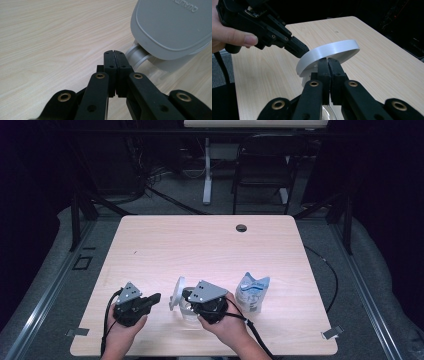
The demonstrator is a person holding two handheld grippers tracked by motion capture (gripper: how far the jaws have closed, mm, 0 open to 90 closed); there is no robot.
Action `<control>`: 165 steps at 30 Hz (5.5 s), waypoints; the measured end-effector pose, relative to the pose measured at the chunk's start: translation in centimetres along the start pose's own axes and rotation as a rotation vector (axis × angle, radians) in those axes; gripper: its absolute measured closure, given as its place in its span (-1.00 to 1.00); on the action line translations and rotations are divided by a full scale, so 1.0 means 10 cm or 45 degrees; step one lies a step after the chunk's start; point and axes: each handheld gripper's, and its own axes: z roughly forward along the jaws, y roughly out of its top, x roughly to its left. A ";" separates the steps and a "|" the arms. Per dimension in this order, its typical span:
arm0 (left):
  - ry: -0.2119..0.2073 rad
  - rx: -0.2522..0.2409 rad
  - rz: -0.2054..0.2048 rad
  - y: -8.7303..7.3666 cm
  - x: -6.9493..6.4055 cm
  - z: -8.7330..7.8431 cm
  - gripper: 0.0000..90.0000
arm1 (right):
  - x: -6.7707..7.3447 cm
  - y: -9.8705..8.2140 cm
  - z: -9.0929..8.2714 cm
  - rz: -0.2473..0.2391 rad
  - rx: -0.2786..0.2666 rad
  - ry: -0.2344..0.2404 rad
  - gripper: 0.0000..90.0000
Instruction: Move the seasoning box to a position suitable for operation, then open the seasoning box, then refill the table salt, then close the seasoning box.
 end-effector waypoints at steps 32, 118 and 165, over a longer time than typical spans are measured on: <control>-0.004 -0.036 -0.017 -0.09 0.01 -0.01 0.66 | -0.03 -0.06 -0.18 0.008 -0.023 -0.033 0.68; 0.051 -0.116 -0.095 -0.12 0.07 -0.09 0.29 | -0.37 -0.90 -1.00 0.247 -0.069 -0.225 0.08; 0.082 -0.103 -0.122 -0.12 0.15 -0.10 0.23 | -0.75 -1.36 -1.24 0.364 0.002 -0.334 -0.03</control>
